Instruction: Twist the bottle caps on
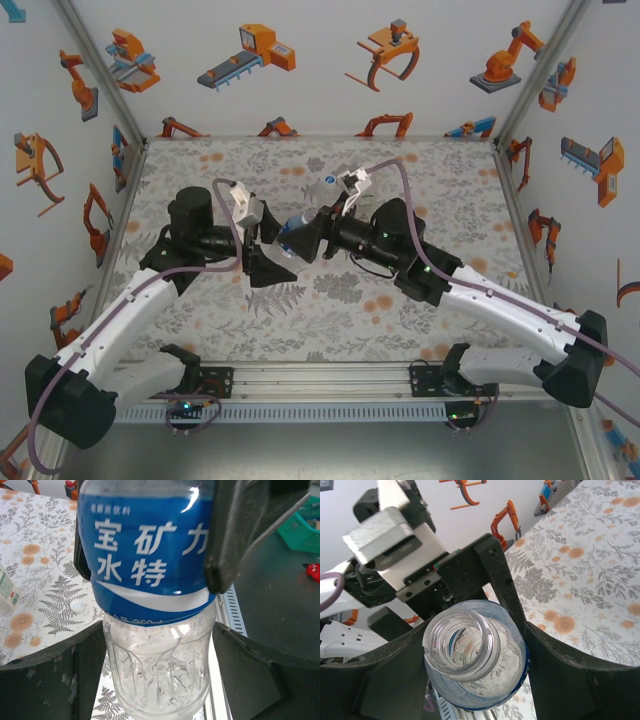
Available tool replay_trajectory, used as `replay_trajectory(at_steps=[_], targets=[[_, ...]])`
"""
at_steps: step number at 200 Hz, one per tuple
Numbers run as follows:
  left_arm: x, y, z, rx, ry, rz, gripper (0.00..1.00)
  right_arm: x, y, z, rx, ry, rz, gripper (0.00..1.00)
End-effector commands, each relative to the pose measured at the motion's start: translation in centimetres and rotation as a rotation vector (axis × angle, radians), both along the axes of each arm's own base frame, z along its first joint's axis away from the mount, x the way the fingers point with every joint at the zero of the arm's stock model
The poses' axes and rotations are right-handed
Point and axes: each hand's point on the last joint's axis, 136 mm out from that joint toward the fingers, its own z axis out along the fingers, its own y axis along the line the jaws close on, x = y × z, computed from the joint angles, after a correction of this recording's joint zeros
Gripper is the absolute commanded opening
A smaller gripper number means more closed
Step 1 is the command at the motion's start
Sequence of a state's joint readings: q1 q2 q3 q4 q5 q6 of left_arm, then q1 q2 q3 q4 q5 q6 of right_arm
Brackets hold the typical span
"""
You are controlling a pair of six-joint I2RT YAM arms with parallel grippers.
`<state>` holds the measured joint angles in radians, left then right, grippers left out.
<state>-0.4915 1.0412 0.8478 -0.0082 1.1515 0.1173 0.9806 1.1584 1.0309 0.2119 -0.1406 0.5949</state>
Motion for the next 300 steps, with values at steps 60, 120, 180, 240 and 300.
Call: replay_trajectory(at_steps=[60, 120, 180, 240, 300], targets=[[-0.4, 0.0, 1.2, -0.007, -0.057, -0.003, 0.72, -0.9, 0.8, 2.6, 0.075, -0.015, 0.006, 0.25], [-0.3, 0.0, 1.1, 0.003, -0.050, -0.003, 0.66, -1.0, 0.9, 3.0, 0.090, -0.026, 0.007, 0.25], [-0.2, 0.1, 1.1, 0.012, -0.056, 0.003, 0.54, -0.9, 0.2, 2.8, 0.067, -0.040, -0.017, 0.45], [0.9, 0.4, 0.9, 0.033, -0.055, 0.075, 0.38, -0.7, -3.5, 3.7, -0.045, -0.138, -0.140, 0.67], [2.1, 0.9, 1.1, 0.029, -0.044, 0.121, 0.12, 1.7, -8.5, 0.4, -0.198, -0.119, -0.333, 0.67]])
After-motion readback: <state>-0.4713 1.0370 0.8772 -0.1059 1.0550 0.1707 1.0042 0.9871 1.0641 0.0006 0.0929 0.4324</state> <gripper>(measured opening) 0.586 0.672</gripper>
